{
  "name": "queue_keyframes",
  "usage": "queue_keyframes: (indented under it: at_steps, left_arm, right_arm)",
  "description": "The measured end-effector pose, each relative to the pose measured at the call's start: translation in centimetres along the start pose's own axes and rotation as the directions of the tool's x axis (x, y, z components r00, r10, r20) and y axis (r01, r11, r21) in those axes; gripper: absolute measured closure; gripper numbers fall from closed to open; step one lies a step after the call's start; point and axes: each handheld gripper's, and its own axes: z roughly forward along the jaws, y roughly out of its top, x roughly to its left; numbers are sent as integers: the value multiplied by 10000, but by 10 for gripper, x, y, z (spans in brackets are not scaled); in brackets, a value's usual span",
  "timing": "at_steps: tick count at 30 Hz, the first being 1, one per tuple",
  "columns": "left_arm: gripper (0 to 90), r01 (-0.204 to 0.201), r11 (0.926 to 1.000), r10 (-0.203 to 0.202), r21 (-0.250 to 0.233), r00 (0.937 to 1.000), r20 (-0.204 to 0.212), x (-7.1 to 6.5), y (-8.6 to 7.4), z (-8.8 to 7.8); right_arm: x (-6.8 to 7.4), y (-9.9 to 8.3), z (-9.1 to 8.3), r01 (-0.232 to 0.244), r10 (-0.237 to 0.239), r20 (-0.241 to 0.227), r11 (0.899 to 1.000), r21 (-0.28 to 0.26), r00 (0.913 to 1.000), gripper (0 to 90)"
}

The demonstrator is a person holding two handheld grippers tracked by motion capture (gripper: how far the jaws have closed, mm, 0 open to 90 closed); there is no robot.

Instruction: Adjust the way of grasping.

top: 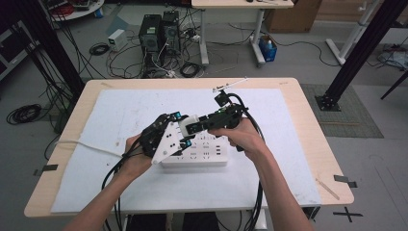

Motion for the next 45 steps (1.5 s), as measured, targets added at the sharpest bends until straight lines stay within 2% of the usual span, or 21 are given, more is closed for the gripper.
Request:
queue_keyframes:
  at_steps: [10, 15, 20, 22, 23, 28, 32, 34, 39, 41, 45]
  left_arm:
    - [425, -189, 9998, 188, -51, 9998, -56, -2, 2, 0]
    - [425, -31, 10000, 30, -69, 10000, -63, 0, 0, -2]
    - [425, -165, 9998, 165, -112, 9999, -2, 0, 0, -2]
    - [425, -119, 9999, 119, -74, 9999, -10, -1, 0, -1]
    - [425, -228, 9997, 228, -59, 9997, -10, 0, 0, -1]
    - [425, -266, 9996, 266, -84, 9996, 9, 0, -1, -2]
    - [423, -143, 9999, 144, -76, 9998, 164, 1, -2, 0]
    - [423, -211, 9997, 213, -97, 9995, 216, 3, -3, 0]
    - [359, 11, 9996, 1, -281, 9991, 424, 4, -4, -1]
    - [312, 1, 9998, 6, -206, 9994, 334, 5, -5, -1]
    - [281, 418, 9991, -420, 29, 9969, 673, 9, -10, -2]
  right_arm:
    - [0, -2, 0, 63, -64, -24, 9999, -139, 10000, 457]
    - [-1, -4, -2, 107, -105, 57, 9992, -390, 9999, 542]
    - [0, -4, -1, 113, -119, -136, 9989, -458, 9998, 604]
    - [0, -4, 0, 161, -168, -162, 9990, -423, 9997, 612]
    - [0, -5, 0, 63, -70, -162, 9991, -427, 9998, 614]
    - [-2, -6, 0, -119, 104, -310, 9987, -486, 9995, 621]
    - [-3, -7, 1, -298, 280, -327, 9980, -558, 9991, 622]
    - [-5, -8, 2, -295, 275, -314, 9976, -630, 9991, 623]
    - [-5, -9, 0, -269, 257, -196, 9975, -649, 9995, 623]
    - [-6, -9, -2, -282, 272, -126, 9964, -794, 9995, 623]
    - [-7, -10, -10, -324, 324, -12, 9938, -1060, 9995, 623]
